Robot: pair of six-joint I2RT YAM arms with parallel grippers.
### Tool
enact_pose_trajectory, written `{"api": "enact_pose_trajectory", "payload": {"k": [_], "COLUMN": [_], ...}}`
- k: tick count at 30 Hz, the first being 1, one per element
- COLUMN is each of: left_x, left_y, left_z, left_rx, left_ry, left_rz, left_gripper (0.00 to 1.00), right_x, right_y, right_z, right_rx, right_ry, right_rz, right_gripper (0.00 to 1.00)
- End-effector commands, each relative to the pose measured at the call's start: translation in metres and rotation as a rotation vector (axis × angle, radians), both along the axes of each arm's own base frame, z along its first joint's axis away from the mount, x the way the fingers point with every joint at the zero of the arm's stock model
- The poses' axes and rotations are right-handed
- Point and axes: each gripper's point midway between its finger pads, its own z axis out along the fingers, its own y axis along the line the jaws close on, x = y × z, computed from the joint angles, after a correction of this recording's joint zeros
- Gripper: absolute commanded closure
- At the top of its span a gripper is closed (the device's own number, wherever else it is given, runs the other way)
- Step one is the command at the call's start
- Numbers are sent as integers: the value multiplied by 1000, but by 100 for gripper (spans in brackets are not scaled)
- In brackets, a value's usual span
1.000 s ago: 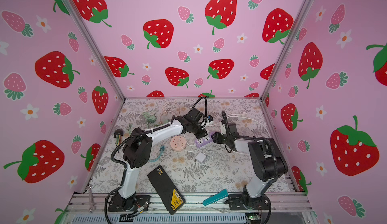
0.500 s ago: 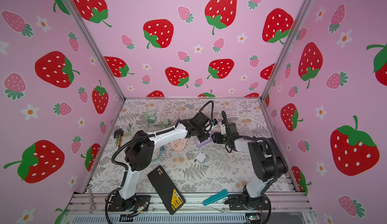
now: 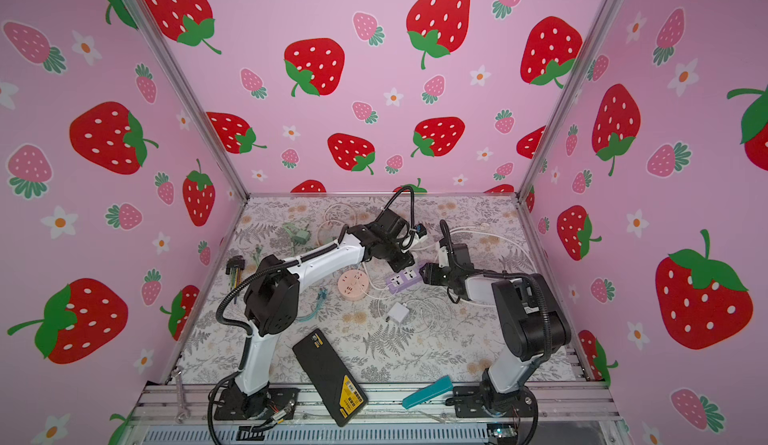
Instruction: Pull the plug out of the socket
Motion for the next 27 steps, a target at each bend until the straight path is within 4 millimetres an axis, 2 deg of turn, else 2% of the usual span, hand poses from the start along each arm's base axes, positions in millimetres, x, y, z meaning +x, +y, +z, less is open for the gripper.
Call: {"api": "enact_pose_trajectory", "payload": {"k": [1,7,11,18,23,27], "left_x": [-14,-13,-11,5,25,45], "left_y": [-12,-5,-2,12,29,42], "left_z": [17,14,25,55,77,83], "left_rx": [-74,-41,-53,-74,-114,-118], "left_ry": [69,55,25,-11,-28,-18], "left_rz": [-55,-36,-14,61,140,204], "left_gripper": [92,93,93,93,93,93], "right_x": [-54,-54,-53,-54,-54,-54], "right_y": [-37,-38,-38,-38,-38,-37], "right_z": [-69,-68,-68,-69,-69,-69], "right_rx": [-201,-205,-205,-205,-205,-205], "right_ry": [261,256,255,258,257,256], "right_rz": [-43,-46,-47,-46,-45,-45], "right_gripper": [39,39,39,39,39,39]}}
